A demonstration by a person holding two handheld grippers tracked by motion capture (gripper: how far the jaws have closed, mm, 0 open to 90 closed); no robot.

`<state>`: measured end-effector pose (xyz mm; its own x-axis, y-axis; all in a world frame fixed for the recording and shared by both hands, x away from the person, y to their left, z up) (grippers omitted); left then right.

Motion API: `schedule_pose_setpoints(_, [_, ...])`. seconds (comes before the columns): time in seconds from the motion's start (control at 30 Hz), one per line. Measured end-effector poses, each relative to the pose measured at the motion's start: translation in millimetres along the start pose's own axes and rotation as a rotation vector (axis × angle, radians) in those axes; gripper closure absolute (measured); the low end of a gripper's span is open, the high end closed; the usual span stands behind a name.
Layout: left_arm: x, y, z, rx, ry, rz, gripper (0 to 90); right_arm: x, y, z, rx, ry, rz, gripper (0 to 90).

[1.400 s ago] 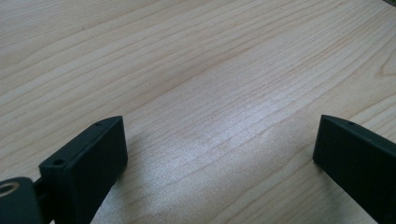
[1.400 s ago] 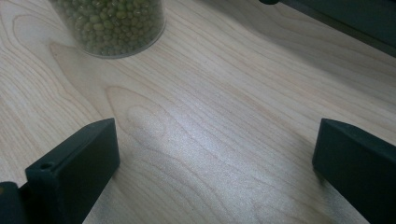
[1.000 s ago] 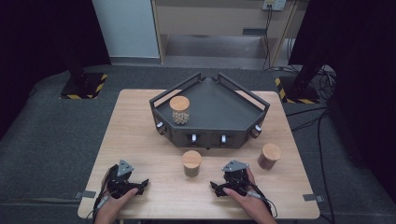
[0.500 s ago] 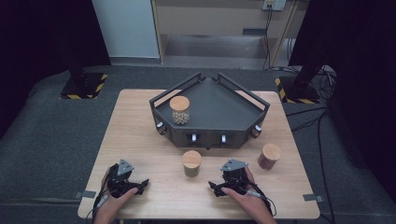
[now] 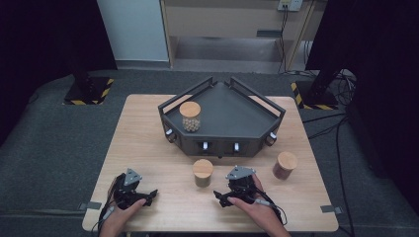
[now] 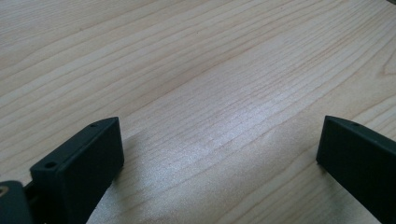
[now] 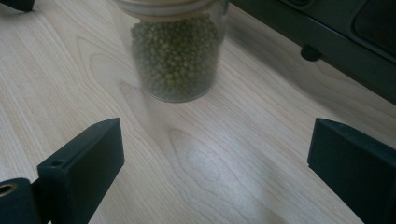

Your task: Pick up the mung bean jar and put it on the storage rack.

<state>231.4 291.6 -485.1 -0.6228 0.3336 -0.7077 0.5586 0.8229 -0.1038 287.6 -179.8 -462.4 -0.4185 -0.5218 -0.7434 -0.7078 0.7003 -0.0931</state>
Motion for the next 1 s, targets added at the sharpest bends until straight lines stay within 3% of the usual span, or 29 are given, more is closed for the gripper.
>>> schedule_pose_setpoints(1.0, [0.1, -2.0, -0.1, -0.009, 0.000, -0.007, 0.0, -16.0, 11.5, 25.8, -0.032, -0.012, 0.029, 4.0])
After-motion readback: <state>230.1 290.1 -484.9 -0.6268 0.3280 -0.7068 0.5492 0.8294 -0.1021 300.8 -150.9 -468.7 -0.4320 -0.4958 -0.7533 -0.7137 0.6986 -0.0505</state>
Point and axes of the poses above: each handheld gripper's, and its own axes: z roughly forward along the jaws, x roughly out of its underside, y roughly to its left, the point moved 4 cm from there along z, roughly forward along the jaws, and after that the axes turned 9 degrees about x, right-handed, at the moved point
